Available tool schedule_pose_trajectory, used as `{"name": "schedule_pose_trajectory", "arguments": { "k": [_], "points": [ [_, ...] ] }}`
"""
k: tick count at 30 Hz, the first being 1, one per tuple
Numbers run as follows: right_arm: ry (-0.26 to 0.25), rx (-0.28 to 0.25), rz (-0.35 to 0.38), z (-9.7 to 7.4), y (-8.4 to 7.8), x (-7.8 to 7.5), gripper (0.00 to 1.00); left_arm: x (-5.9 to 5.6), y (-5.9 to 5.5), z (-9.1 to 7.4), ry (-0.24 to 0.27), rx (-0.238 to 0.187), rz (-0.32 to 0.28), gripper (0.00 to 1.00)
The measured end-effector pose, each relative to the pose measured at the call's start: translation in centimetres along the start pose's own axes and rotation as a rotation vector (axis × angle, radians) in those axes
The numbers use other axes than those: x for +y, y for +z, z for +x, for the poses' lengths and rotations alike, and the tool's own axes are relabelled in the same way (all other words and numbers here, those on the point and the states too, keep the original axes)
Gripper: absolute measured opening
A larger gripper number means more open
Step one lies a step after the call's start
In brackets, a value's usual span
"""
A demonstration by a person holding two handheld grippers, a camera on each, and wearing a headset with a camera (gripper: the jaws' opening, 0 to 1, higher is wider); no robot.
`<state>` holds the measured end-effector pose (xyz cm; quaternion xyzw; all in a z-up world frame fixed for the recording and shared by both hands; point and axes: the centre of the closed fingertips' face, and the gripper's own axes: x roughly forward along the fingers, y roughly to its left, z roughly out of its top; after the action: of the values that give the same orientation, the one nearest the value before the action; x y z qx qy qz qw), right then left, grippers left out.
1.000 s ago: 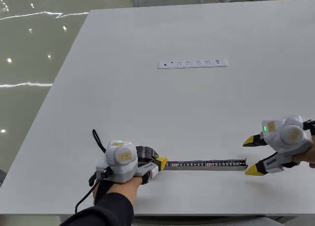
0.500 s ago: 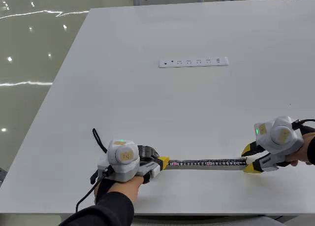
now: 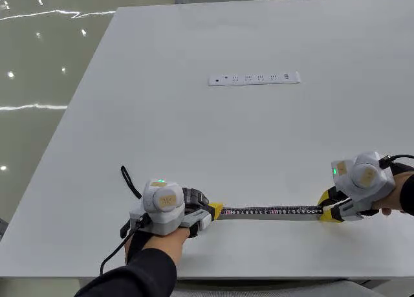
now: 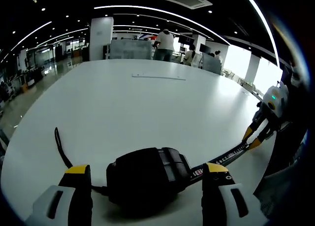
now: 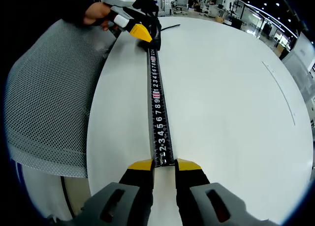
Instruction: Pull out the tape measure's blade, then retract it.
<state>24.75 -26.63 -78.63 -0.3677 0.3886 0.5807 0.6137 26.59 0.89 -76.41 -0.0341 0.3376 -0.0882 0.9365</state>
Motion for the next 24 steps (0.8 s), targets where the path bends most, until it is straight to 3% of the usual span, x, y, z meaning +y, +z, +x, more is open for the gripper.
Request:
{"name": "schedule_pose_trajectory", "arguments": {
  "k": [3,11,14,15,19,23,24],
  "points": [
    [-0.005,0.041,-0.037,0.1,-0.2,0.0,0.12,-0.2,-0.1,0.0,-0.004,0.01,-0.011,0.86],
    [-0.004,0.064,-0.02,0.3,-0.5,-0.5,0.12,-0.6,0.0,0.0,-0.013,0.011,-0.022,0.79],
    [-0.003,0.076,0.029,0.3,-0.6,-0.6,0.12,-1.3,-0.1,0.0,-0.024,0.023,-0.02,0.78],
    [-0.001,0.095,0.032,0.5,-0.6,-0.6,0.12,-1.0,0.1,-0.2,-0.012,0.026,-0.052,0.76],
    [-0.006,0.084,0.065,0.5,-0.6,-0.7,0.12,-0.6,0.0,-0.3,-0.003,0.031,-0.086,0.71],
    [-0.011,0.057,0.094,0.5,-0.6,-0.8,0.11,-0.3,-0.1,-0.3,0.008,0.039,-0.08,0.66],
    [-0.013,0.054,0.102,0.5,-0.6,-0.8,0.11,0.2,-0.1,-0.2,0.013,0.041,-0.086,0.63]
  ]
}}
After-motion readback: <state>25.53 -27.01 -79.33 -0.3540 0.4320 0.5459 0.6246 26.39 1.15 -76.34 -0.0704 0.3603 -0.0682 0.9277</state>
